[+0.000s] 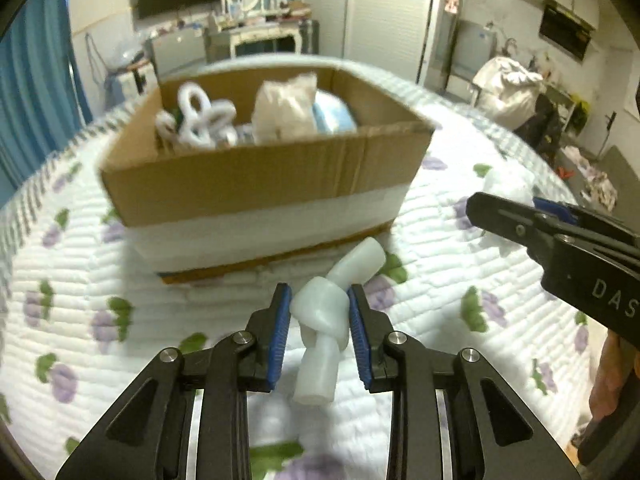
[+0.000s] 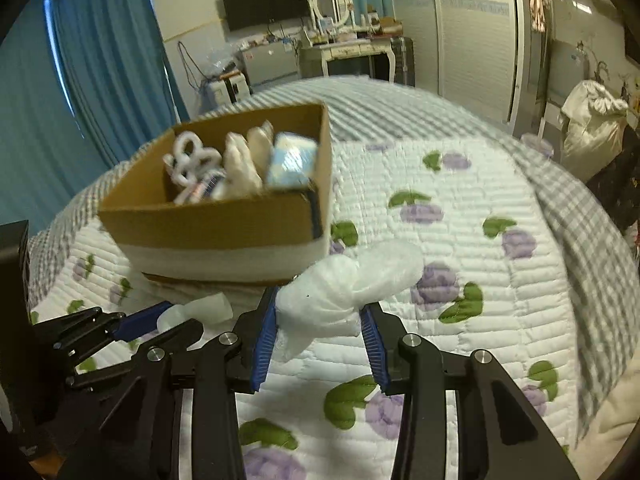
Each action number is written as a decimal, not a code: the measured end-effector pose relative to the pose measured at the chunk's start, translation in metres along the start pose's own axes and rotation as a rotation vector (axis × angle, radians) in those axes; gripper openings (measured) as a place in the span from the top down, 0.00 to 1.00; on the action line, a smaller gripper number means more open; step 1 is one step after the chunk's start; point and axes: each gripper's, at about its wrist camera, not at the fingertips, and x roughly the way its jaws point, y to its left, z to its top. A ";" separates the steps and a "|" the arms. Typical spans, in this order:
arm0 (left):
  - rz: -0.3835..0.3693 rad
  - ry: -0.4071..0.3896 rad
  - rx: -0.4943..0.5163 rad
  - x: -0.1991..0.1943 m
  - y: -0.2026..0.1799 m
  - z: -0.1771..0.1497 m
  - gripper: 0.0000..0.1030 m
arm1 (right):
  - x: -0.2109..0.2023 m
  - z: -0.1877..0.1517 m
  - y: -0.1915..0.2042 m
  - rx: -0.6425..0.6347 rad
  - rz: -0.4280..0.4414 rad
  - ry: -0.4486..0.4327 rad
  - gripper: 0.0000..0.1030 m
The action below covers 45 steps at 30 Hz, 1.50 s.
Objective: Organize soft objects
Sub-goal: 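Grasp the white plastic piece with the left tool while the right tool grasps the white cloth, then drop both held items into the box and open both tools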
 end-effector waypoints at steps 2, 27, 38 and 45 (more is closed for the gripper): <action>0.008 -0.033 0.001 -0.019 0.000 0.003 0.73 | -0.019 0.006 0.008 -0.014 0.004 -0.029 0.62; 0.105 -0.250 -0.002 -0.062 0.050 0.102 0.73 | -0.043 0.135 0.053 -0.146 0.067 -0.177 0.62; 0.109 -0.152 -0.015 0.026 0.064 0.119 0.73 | 0.061 0.158 0.047 -0.124 0.103 -0.071 0.62; 0.106 -0.097 -0.023 0.057 0.070 0.115 0.72 | 0.112 0.156 0.038 -0.100 0.104 -0.009 0.61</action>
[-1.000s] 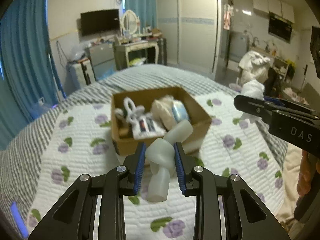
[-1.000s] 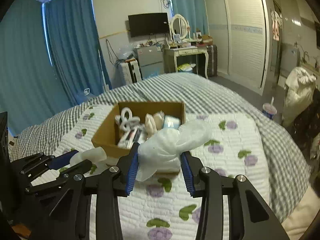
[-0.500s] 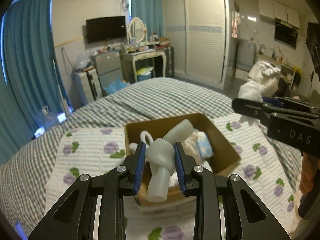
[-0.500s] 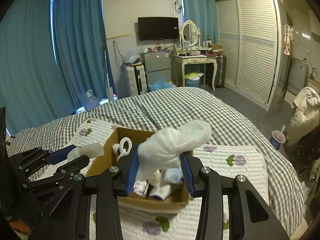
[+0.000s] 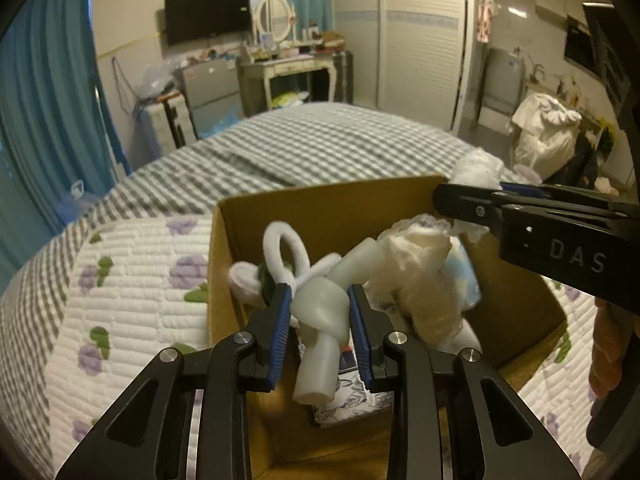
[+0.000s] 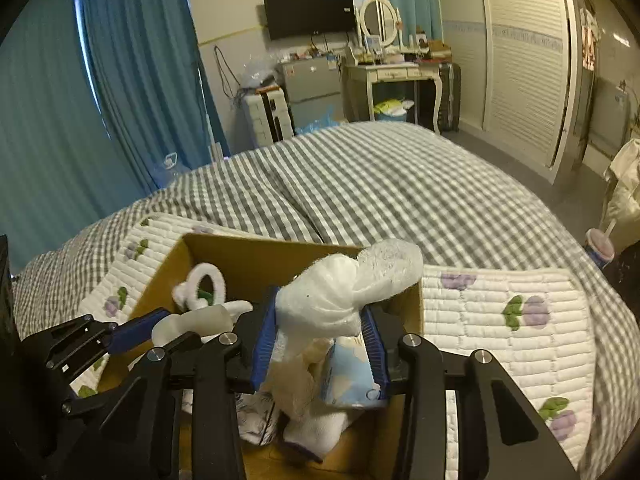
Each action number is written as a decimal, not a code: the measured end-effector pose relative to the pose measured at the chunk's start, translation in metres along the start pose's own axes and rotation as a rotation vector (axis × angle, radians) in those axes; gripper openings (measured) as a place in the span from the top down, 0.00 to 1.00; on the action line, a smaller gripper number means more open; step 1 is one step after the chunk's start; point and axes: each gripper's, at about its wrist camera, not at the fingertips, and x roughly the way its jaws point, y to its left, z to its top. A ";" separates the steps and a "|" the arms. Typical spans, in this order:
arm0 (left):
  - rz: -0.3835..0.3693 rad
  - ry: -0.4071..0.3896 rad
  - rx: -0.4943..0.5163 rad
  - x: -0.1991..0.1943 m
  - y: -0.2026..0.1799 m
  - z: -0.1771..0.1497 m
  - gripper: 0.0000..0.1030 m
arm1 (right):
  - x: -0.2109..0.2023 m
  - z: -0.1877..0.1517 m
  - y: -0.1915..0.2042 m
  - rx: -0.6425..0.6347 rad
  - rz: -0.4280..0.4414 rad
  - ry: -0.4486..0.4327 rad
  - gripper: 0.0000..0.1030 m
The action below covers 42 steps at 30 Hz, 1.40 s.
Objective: Organize soft objects
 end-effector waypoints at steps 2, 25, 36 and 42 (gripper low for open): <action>-0.004 -0.005 0.010 0.000 -0.002 -0.001 0.69 | 0.005 -0.001 -0.001 0.015 0.003 -0.003 0.60; 0.108 -0.376 -0.020 -0.250 -0.005 0.041 0.20 | -0.254 0.043 0.049 -0.020 -0.078 -0.307 0.27; 0.160 -0.564 -0.020 -0.352 -0.009 -0.005 0.08 | -0.371 -0.015 0.074 -0.068 -0.062 -0.498 0.00; 0.226 -0.580 -0.045 -0.319 -0.010 -0.041 0.08 | -0.351 -0.067 0.074 -0.075 -0.110 -0.520 0.00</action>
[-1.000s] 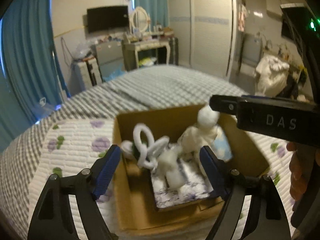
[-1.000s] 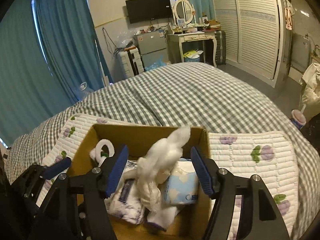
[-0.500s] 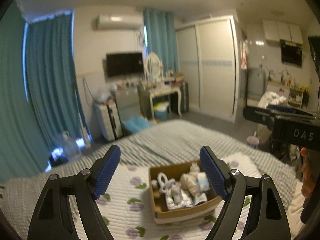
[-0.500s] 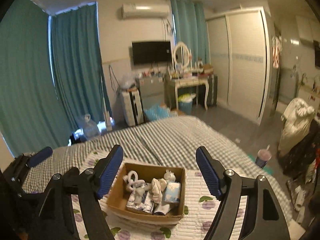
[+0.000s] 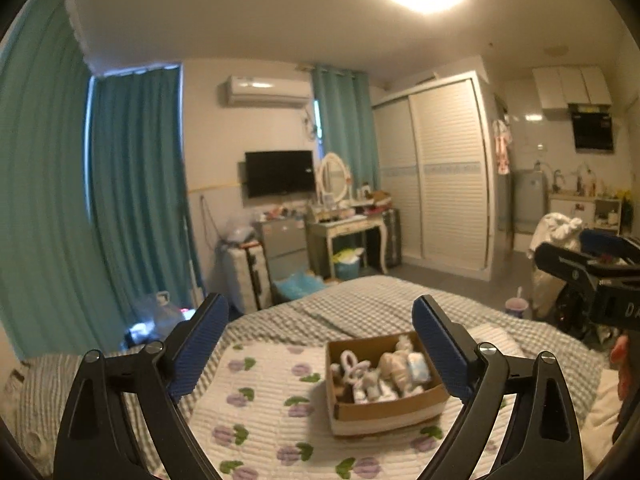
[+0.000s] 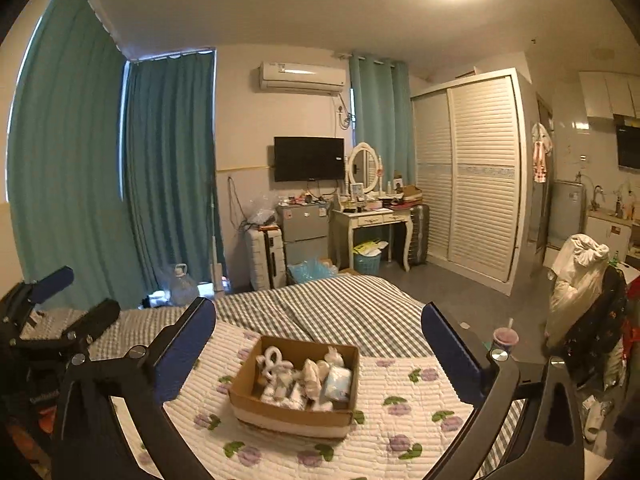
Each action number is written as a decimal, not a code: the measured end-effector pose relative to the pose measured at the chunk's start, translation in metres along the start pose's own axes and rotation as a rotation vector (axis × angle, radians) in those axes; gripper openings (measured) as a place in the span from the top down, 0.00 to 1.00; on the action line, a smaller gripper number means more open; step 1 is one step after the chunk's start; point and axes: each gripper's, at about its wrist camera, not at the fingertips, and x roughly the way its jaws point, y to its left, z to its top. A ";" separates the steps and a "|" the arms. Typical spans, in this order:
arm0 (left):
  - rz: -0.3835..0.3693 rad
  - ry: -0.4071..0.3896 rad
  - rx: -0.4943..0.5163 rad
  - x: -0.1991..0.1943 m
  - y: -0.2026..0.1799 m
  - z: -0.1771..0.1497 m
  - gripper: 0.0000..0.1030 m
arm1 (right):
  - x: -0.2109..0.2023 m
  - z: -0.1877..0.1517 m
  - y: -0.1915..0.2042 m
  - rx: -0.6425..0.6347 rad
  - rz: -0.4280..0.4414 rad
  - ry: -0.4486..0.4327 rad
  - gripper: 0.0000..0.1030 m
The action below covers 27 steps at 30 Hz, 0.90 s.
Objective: Organize soft objects
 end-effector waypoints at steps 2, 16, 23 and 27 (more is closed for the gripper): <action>0.006 0.004 0.000 0.005 -0.004 -0.018 0.08 | 0.009 -0.023 0.000 0.011 0.002 0.001 0.00; -0.003 0.173 -0.058 0.068 -0.001 -0.102 0.08 | 0.113 -0.144 -0.009 0.032 0.015 0.184 0.00; -0.007 0.195 -0.040 0.067 -0.005 -0.111 0.08 | 0.111 -0.141 -0.020 0.062 0.001 0.176 0.00; -0.013 0.198 -0.034 0.067 -0.006 -0.113 0.08 | 0.106 -0.138 -0.021 0.059 -0.002 0.170 0.00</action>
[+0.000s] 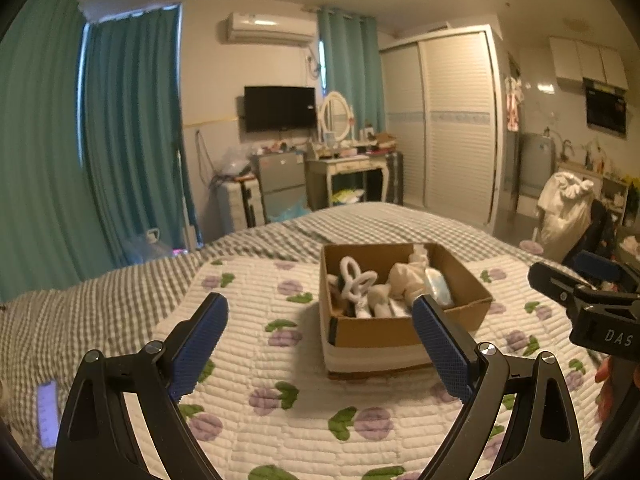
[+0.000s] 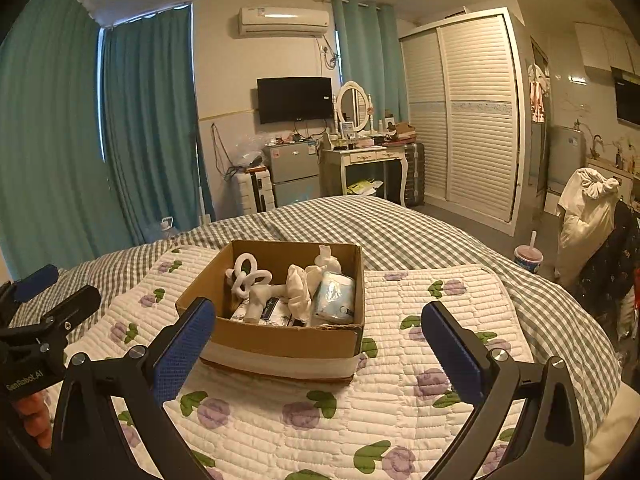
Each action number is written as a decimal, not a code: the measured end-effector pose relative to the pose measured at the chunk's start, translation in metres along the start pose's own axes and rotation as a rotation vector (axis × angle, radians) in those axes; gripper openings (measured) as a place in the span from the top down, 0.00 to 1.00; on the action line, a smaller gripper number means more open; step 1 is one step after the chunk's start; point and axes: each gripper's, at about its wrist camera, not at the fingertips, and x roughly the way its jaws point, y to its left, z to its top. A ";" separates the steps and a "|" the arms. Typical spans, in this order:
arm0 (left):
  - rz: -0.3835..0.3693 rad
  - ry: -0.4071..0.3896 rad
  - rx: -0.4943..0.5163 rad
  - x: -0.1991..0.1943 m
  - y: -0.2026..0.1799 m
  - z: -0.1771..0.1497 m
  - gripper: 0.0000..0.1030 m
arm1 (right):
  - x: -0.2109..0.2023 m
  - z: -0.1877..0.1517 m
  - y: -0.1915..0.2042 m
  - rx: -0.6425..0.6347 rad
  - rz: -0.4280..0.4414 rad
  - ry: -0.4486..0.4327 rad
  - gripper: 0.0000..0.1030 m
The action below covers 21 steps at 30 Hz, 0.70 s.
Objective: Organize soft objects
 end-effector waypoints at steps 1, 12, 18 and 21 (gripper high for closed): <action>-0.001 0.003 -0.004 0.000 0.000 0.000 0.08 | -0.001 0.000 0.000 0.001 0.001 -0.001 0.00; -0.019 0.024 -0.017 0.006 0.002 0.000 0.08 | -0.003 0.001 0.004 -0.003 0.011 0.005 0.00; -0.017 0.012 -0.016 0.006 0.002 0.000 0.08 | -0.002 0.002 0.008 -0.008 0.021 0.008 0.00; -0.016 0.011 -0.013 0.006 0.002 0.001 0.08 | -0.001 0.001 0.009 -0.009 0.022 0.009 0.00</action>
